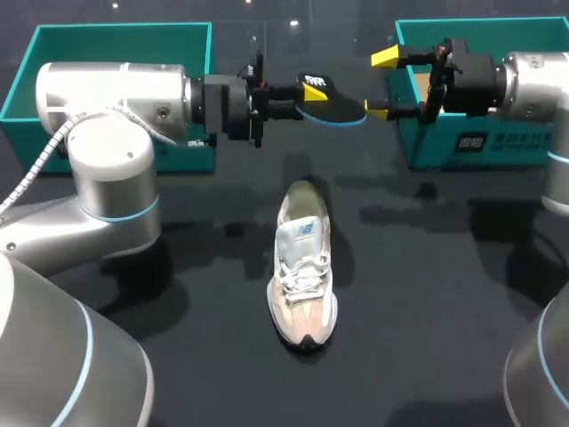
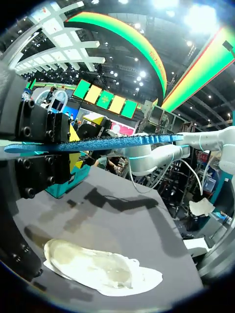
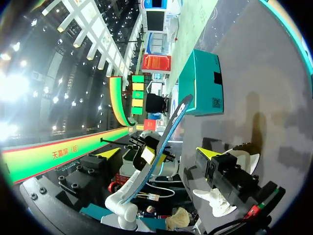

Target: Take the shoe out of the shoebox, open the shoe tongue, remove and reinsert the insole, then place the shoe into the shoebox

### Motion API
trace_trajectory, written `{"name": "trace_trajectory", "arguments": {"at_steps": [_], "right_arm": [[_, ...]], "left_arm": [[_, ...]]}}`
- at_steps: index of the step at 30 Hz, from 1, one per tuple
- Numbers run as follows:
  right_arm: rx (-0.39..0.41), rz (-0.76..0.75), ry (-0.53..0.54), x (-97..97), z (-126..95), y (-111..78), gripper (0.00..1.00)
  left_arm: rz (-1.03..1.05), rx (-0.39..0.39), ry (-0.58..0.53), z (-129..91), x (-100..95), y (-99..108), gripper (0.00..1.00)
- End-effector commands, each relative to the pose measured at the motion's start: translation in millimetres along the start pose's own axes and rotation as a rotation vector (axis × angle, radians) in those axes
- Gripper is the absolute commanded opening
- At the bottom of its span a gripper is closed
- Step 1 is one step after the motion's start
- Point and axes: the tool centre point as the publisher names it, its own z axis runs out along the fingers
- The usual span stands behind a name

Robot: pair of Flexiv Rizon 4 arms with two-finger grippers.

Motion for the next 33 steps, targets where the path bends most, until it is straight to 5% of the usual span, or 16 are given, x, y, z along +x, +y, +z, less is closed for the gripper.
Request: {"name": "trace_trajectory", "arguments": {"at_steps": [1, 14, 19, 22, 33], "right_arm": [[-0.008, 0.000, -0.010, 5.0, -7, -7.2, 1.00], [-0.008, 0.000, -0.010, 5.0, -7, -7.2, 1.00], [-0.008, 0.000, -0.010, 5.0, -7, -7.2, 1.00], [-0.008, 0.000, -0.010, 5.0, -7, -7.2, 1.00], [-0.008, 0.000, -0.010, 5.0, -7, -7.2, 1.00]], "left_arm": [[-0.189, 0.090, -0.032, -16, -0.1, -2, 0.00], [-0.189, 0.090, -0.032, -16, -0.1, -2, 0.00], [-0.680, 0.008, -0.059, -43, -16.1, -2, 0.00], [-0.966, 0.073, -0.047, -57, -19.7, 2, 0.00], [-0.966, 0.073, -0.047, -57, -19.7, 2, 0.00]]}}
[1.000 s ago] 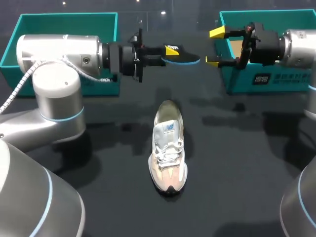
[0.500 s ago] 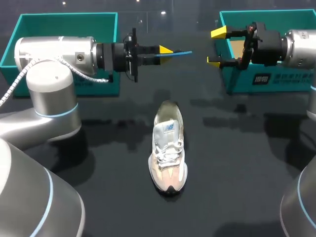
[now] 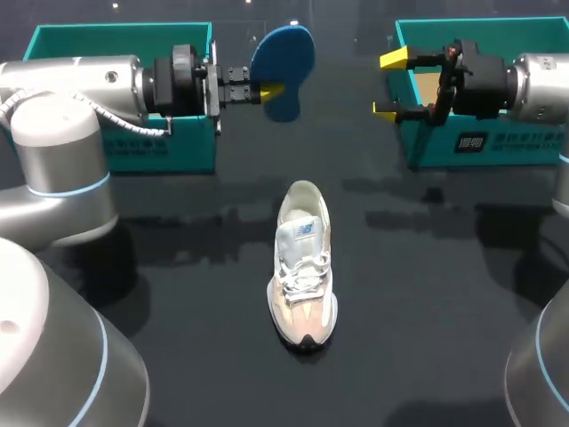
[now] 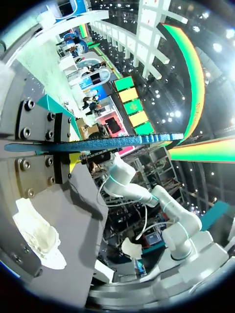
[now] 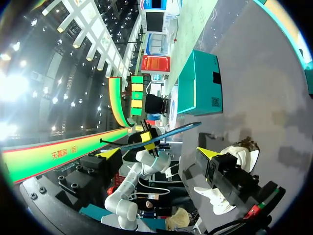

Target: Take the shoe out of the shoebox, open the shoe tongue, remove and reinsert the insole, then place the shoe into the shoebox

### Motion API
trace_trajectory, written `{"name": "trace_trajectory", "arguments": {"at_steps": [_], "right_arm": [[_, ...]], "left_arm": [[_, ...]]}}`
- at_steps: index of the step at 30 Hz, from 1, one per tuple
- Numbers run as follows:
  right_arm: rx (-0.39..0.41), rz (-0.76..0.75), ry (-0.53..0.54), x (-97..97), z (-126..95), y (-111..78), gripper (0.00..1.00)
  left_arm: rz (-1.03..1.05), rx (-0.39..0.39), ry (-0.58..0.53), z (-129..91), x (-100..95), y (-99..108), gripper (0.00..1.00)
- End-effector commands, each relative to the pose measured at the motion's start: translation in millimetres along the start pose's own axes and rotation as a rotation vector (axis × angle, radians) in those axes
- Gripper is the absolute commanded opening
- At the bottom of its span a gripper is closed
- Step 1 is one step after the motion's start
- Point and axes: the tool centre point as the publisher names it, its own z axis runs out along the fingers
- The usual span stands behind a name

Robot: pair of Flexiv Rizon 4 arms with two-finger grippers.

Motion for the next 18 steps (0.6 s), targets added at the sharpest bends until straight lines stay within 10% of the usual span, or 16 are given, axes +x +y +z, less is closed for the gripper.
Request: {"name": "trace_trajectory", "arguments": {"at_steps": [1, 18], "right_arm": [[0.000, 0.000, -0.003, 0.3, 0, -1.0, 1.00], [0.000, 0.000, -0.003, 0.3, 0, -1.0, 1.00]], "left_arm": [[-0.221, -0.007, 0.002, 0, -1.1, -2, 0.00], [-0.746, -0.186, -0.042, 20, 26.1, -23, 0.00]]}}
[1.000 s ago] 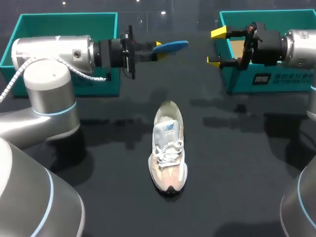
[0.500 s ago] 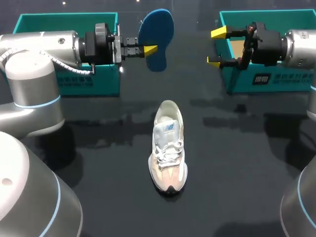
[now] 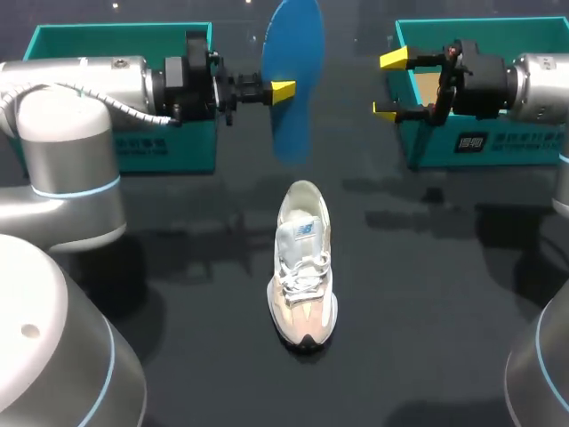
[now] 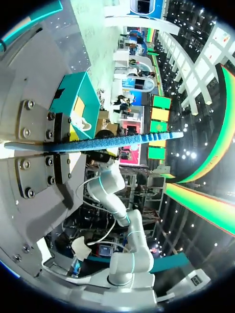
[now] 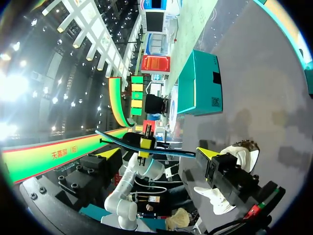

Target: Take the shoe out of the shoebox, open the shoe tongue, remove and reinsert the insole, then place the shoe into the shoebox

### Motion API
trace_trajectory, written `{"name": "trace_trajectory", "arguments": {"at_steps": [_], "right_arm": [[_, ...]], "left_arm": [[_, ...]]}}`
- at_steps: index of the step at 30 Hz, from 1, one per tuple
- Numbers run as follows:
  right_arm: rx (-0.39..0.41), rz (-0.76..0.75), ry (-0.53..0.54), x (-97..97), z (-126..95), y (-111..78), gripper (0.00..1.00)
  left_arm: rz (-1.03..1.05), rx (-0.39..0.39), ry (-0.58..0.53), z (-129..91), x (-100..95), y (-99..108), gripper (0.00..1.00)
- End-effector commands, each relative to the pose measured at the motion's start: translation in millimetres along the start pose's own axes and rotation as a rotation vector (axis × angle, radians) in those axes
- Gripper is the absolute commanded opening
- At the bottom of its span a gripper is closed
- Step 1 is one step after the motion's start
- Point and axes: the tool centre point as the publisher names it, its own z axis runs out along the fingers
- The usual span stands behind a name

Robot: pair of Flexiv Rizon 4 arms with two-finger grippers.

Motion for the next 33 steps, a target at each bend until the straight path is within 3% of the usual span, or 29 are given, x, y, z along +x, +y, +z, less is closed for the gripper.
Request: {"name": "trace_trajectory", "arguments": {"at_steps": [1, 13, 18, 26, 33], "right_arm": [[0.000, 0.000, -0.003, 0.3, 0, -1.0, 1.00], [0.000, 0.000, -0.003, 0.3, 0, -1.0, 1.00], [0.000, 0.000, -0.003, 0.3, 0, -1.0, 1.00], [0.000, 0.000, -0.003, 0.3, 0, -1.0, 1.00], [0.000, 0.000, -0.003, 0.3, 0, -1.0, 1.00]], "left_arm": [[-0.207, -0.110, 0.005, 1, 11.9, -5, 0.00], [-0.207, -0.110, 0.005, 1, 11.9, -5, 0.00], [-0.595, -0.115, 0.113, 0, -4.5, -15, 0.00], [-1.070, -0.233, 0.104, -1, -8.2, -8, 0.00], [-1.151, -0.270, 0.066, -3, -8.5, 5, 0.00]]}}
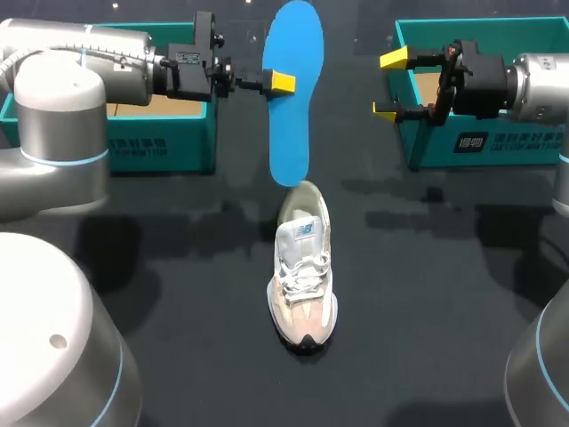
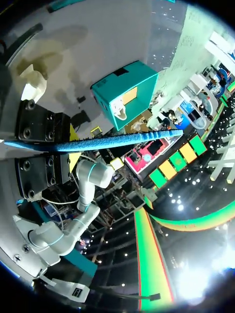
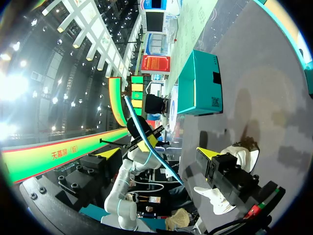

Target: Take the shoe out of the shoebox, open the shoe tongue, remove and reinsert the insole, then place the shoe into the shoebox

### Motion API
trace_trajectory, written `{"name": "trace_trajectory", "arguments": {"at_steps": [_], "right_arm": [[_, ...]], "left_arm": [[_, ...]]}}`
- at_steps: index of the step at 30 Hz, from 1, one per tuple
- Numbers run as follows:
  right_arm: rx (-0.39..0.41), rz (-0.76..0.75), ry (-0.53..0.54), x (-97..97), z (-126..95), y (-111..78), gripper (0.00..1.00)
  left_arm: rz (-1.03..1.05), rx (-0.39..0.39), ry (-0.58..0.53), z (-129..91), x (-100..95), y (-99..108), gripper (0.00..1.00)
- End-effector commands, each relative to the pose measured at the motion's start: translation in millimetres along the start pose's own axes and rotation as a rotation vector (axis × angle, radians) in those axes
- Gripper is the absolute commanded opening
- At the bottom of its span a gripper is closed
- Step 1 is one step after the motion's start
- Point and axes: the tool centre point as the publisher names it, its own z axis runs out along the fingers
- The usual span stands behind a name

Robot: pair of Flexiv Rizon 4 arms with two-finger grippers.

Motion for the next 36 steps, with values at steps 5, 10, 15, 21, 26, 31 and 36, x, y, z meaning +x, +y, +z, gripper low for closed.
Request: {"name": "trace_trajectory", "arguments": {"at_steps": [5, 10, 15, 21, 26, 31, 36], "right_arm": [[0.000, 0.000, -0.003, 0.3, 0, -1.0, 1.00], [0.000, 0.000, -0.003, 0.3, 0, -1.0, 1.00], [0.000, 0.000, -0.003, 0.3, 0, -1.0, 1.00], [0.000, 0.000, -0.003, 0.3, 0, -1.0, 1.00], [0.000, 0.000, -0.003, 0.3, 0, -1.0, 1.00], [0.000, 0.000, -0.003, 0.3, 0, -1.0, 1.00], [0.000, 0.000, -0.003, 0.3, 0, -1.0, 1.00]], "left_arm": [[-0.373, -0.100, -0.022, 0, -1.5, -1, 0.00], [-0.433, -0.068, -0.028, 4, -4.5, -1, 0.00], [-0.546, -0.037, -0.032, 6, -14.4, 3, 0.00], [-0.599, -0.020, 0.014, 10, -22.3, 15, 0.00], [-0.623, 0.000, 0.062, 16, -28.3, 23, 0.00], [-0.651, 0.007, 0.071, 20, -34.1, 25, 0.00], [-0.673, 0.034, 0.080, 22, -40.4, 23, 0.00]]}}
